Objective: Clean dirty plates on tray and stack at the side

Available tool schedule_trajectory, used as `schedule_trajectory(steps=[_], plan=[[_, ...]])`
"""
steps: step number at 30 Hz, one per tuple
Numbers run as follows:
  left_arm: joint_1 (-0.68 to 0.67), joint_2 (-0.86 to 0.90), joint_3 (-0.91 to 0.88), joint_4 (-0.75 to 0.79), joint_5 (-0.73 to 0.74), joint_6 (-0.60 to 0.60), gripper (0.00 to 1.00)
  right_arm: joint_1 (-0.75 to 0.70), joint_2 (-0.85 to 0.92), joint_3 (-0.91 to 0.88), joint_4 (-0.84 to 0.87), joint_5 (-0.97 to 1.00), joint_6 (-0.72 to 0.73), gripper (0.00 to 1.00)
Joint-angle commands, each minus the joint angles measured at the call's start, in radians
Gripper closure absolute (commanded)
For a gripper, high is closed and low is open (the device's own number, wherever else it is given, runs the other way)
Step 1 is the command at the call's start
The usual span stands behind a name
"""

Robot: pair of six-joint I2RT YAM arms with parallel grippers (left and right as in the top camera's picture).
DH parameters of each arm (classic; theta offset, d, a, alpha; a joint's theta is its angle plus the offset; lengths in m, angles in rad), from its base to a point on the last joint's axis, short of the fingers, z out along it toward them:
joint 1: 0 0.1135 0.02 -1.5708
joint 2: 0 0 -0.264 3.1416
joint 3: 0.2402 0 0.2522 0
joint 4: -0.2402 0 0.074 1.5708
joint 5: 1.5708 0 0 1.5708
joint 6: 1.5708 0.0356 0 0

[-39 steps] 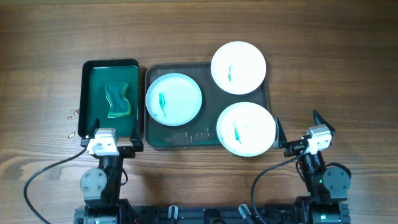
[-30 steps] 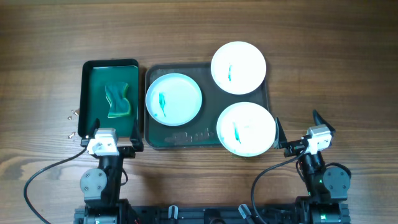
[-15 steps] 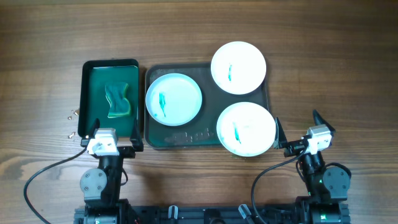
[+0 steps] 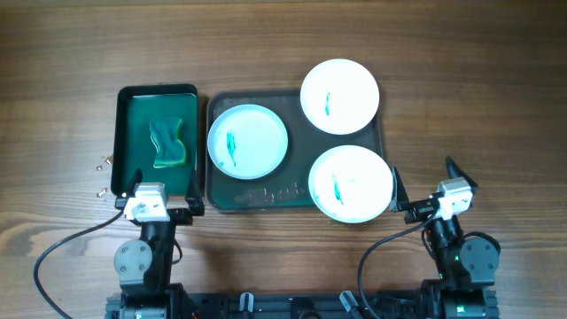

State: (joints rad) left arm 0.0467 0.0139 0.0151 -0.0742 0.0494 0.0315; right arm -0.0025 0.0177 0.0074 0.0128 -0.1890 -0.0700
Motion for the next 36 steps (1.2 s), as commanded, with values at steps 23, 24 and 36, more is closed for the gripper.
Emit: schedule_trajectory(steps=[23,24,36], plan=[[-0.004,0.092,0.053,0.209,0.092,-0.171,0.00,0.005,0.007,0.081,0.059,-0.047,0.134,0.00],[-0.004,0.092,0.053,0.224,0.091,-0.171,0.00,0.005,0.012,0.081,0.056,-0.047,0.151,0.00],[-0.004,0.092,0.053,0.220,0.189,-0.171,0.00,0.005,0.159,0.163,0.055,-0.099,0.153,0.01]])
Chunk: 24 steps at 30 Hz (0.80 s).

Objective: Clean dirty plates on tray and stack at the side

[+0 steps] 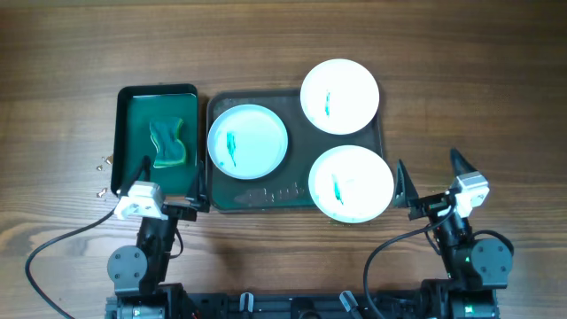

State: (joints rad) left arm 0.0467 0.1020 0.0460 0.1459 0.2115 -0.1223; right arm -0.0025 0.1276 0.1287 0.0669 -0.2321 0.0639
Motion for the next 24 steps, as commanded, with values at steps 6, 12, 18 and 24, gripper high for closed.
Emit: schedule_trajectory(steps=[6,12,18,24], plan=[[-0.003,0.004,0.023,0.004,0.003,-0.017,0.00,0.005,0.174,0.115,-0.009,-0.104,0.015,0.00],[0.006,0.084,0.196,-0.163,-0.064,0.010,0.00,0.005,0.504,0.356,-0.046,-0.260,0.078,0.00],[0.012,0.370,0.539,-0.417,-0.063,0.010,0.00,0.005,0.840,0.742,-0.409,-0.301,0.072,0.00],[0.012,0.765,0.975,-0.771,-0.055,0.010,0.00,0.005,1.082,0.993,-0.682,-0.301,0.058,0.00]])
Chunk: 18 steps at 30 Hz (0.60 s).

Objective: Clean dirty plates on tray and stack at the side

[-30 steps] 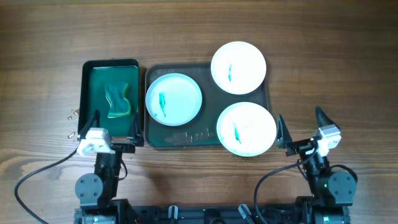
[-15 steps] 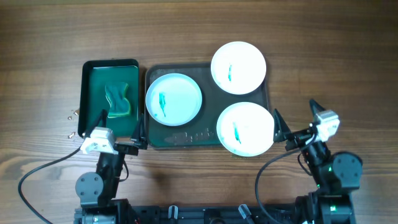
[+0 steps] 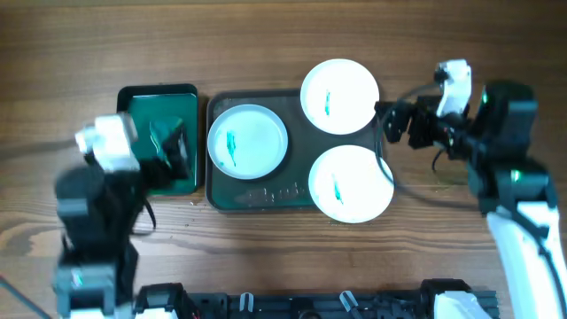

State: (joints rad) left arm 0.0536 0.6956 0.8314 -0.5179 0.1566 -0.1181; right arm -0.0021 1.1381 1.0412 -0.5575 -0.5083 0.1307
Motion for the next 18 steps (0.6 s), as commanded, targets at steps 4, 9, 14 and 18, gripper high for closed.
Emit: schedule_trajectory(steps=[4,9,14,18], plan=[[0.005,0.444,0.483,-0.413,0.003,0.005,0.00,0.005,0.175,0.126,-0.164,-0.024,-0.053,0.00],[0.005,0.647,0.591,-0.512,0.014,0.005,0.00,0.005,0.211,0.126,-0.187,-0.010,-0.051,0.00],[0.005,0.743,0.590,-0.512,0.026,0.005,0.00,0.016,0.218,0.126,-0.183,-0.040,0.028,0.01],[0.005,0.784,0.590,-0.512,0.026,0.005,0.00,0.087,0.261,0.126,-0.170,0.023,0.132,0.12]])
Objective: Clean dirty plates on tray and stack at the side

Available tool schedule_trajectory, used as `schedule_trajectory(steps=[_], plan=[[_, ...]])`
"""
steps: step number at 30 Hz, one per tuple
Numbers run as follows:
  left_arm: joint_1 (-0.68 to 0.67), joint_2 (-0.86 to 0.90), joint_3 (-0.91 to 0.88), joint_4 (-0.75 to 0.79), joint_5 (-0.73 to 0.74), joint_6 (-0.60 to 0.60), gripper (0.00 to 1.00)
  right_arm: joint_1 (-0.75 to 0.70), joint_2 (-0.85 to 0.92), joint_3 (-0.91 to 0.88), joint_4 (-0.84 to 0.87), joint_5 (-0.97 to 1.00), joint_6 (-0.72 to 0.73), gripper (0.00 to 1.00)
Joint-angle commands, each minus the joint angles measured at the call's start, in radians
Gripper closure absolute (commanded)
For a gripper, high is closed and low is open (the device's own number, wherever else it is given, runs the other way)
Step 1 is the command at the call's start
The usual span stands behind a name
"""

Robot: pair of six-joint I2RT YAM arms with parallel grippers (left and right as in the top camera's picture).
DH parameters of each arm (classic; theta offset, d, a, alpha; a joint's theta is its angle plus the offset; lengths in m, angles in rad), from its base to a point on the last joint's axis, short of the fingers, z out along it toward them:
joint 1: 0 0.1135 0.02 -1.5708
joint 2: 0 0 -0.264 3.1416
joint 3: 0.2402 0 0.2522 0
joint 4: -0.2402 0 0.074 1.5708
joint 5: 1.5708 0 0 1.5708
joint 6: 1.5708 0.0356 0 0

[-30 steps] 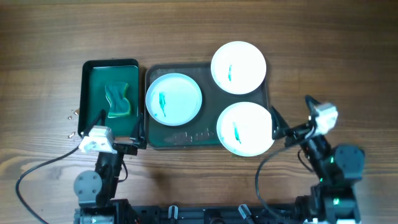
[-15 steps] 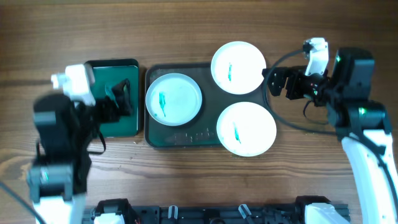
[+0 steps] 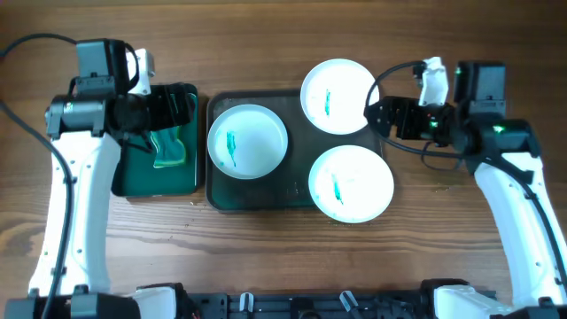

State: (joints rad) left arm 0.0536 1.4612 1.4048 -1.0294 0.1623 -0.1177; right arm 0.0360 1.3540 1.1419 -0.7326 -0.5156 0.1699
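Note:
Three white plates, each with a teal smear, rest on the dark tray: one at the left, one at the top right overhanging the rim, one at the lower right. A green sponge lies in the small green tray. My left gripper hovers over that tray's far end, just above the sponge, and looks open. My right gripper sits at the right edge of the top-right plate, looks open, and holds nothing.
The wooden table stretches around both trays. The left arm runs along the left side and the right arm along the right side. Cables loop near both wrists.
The left gripper has moved further in over the sponge tray's far end. The right gripper sits slightly lower by the top-right plate's edge. Plates and sponge have not moved.
Both arms were folded at the table's near edge with grippers open, and stayed there at the second moment. Then both were raised out over the table, left by the sponge tray, right by the top-right plate. Now they hover there; nothing has been picked up.

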Motion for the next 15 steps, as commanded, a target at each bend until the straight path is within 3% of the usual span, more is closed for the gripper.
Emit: schedule_trajectory(steps=[1,4,8,15], plan=[[0.005,0.018,0.017,0.001,0.020,0.005,0.00,0.077,0.067,0.028,0.006,0.041,0.120,0.15],[0.006,0.018,0.017,0.024,0.018,0.005,0.00,0.158,0.166,0.071,0.006,0.059,0.185,0.20],[0.012,0.018,0.017,0.003,-0.163,-0.158,0.00,0.266,0.378,0.230,-0.017,0.090,0.227,0.27],[0.012,0.018,0.017,-0.027,-0.249,-0.164,0.00,0.384,0.619,0.367,0.048,0.188,0.296,0.44]])
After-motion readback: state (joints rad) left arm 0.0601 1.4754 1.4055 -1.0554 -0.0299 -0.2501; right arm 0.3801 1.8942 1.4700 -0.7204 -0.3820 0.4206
